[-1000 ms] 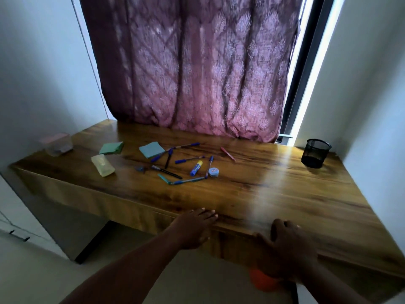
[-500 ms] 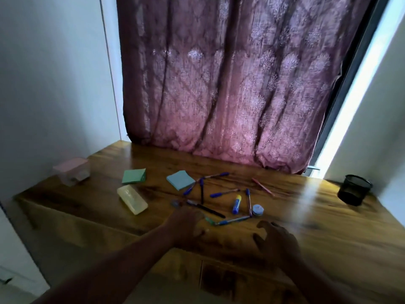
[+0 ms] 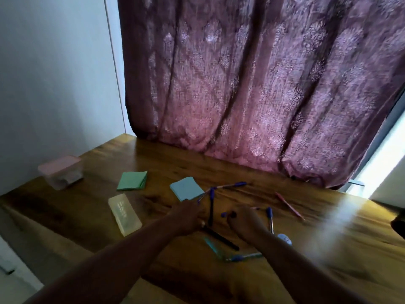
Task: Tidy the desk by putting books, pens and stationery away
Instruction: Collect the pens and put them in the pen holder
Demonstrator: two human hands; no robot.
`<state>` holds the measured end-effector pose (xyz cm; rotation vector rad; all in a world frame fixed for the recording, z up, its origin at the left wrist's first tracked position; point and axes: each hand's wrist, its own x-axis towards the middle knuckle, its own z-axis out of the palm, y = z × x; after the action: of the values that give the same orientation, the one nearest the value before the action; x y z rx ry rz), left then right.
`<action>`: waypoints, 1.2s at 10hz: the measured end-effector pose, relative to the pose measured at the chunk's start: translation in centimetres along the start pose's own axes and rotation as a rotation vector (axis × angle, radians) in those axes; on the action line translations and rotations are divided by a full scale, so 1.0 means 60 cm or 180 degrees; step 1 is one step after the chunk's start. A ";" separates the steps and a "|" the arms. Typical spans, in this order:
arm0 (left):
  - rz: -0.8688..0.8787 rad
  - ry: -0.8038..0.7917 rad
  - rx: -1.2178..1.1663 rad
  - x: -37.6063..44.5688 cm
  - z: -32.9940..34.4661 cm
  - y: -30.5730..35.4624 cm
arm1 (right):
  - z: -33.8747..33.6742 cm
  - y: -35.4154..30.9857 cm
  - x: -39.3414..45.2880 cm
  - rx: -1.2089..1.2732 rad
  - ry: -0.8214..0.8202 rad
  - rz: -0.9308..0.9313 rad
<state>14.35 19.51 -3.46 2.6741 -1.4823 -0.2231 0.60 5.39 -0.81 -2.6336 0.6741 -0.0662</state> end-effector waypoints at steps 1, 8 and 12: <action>0.0095 -0.0334 0.0115 0.023 0.001 -0.020 | -0.017 -0.002 0.066 0.0291 -0.0073 0.0117; 0.0346 -0.0726 -0.2941 0.056 -0.086 -0.091 | 0.028 -0.043 0.254 0.0767 -0.0638 0.0969; -0.0438 -0.0124 -0.5282 0.197 -0.121 0.038 | -0.175 0.070 0.129 0.3516 0.0548 0.1833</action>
<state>19.77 8.25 2.96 1.3303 -0.4961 -0.9578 3.98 -5.61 6.59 -1.3435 1.0369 -0.3737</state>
